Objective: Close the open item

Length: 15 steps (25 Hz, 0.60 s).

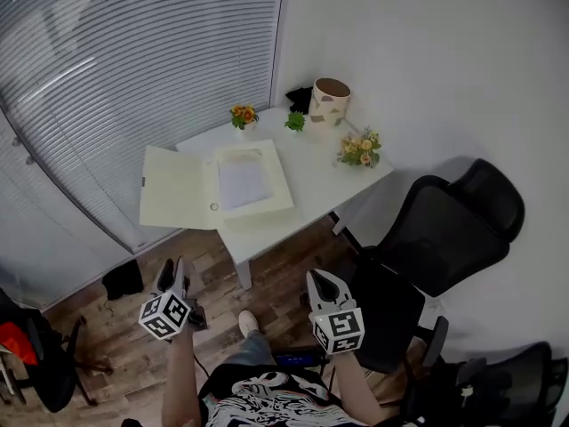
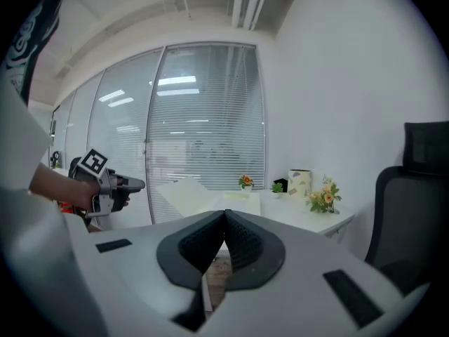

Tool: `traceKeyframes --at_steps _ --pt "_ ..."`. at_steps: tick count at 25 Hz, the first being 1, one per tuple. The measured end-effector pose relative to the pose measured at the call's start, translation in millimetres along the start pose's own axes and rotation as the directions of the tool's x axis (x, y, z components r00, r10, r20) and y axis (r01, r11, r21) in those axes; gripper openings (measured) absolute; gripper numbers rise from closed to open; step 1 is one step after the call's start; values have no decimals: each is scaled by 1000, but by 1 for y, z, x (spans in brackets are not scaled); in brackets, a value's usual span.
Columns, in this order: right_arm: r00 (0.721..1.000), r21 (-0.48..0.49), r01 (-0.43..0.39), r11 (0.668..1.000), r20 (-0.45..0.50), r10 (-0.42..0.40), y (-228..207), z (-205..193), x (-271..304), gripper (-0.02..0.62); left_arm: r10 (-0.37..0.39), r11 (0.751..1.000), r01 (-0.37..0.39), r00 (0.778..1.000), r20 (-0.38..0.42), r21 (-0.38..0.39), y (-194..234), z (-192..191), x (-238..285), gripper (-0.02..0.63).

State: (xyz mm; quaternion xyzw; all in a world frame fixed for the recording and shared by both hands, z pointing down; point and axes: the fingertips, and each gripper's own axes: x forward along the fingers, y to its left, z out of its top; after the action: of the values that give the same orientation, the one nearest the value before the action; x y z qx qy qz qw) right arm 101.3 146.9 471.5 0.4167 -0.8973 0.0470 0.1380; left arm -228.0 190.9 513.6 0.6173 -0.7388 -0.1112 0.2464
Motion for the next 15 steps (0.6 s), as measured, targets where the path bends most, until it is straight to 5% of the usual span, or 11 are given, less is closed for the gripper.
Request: traceKeyframes --at_steps 15 --pt "969 -100 -48 994 -247 22 -62 -34 181 3 190 951 -213 974 -120 -223 125 -22 149 170"
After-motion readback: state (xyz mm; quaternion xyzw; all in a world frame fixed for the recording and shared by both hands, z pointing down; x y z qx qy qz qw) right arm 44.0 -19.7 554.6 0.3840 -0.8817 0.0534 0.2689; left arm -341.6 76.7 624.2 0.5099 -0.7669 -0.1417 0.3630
